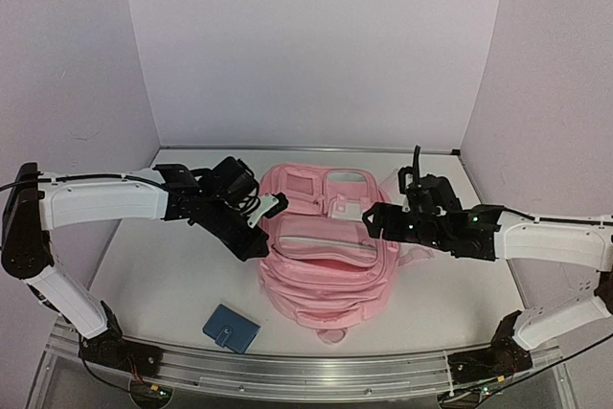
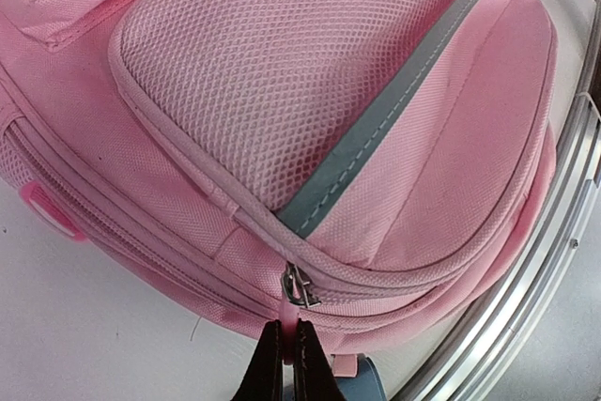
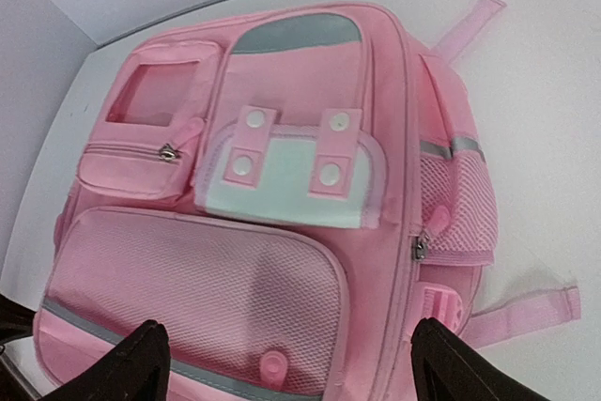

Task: Pack the student bag
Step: Zip the student bag at the center of the board.

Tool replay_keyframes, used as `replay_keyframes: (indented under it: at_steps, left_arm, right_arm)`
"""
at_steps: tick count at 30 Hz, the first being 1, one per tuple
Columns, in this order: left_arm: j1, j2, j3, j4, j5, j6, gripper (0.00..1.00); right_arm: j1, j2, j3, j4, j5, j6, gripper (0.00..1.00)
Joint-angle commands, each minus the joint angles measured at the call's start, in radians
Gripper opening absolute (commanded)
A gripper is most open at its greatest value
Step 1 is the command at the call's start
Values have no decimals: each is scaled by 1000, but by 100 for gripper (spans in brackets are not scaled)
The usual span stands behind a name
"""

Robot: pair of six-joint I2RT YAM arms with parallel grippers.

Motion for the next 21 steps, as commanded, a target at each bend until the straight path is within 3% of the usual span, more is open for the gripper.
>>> replay_keyframes:
  at_steps: [1, 13, 18, 21]
  left_arm:
    - [-13, -40, -8, -69, 52, -5, 0]
    - [-13, -31, -11, -67, 81, -21, 0]
    - [-12, -23, -5, -101, 123, -31, 0]
    - [-13, -26, 7, -142, 126, -36, 0]
  right_arm:
    - [-26, 47, -27, -27, -55, 77, 82]
    - [-32, 184, -77, 118, -205, 167, 52]
    - [-32, 237, -87, 171, -207, 222, 16]
    - [-33, 247, -92, 173, -160, 255, 0]
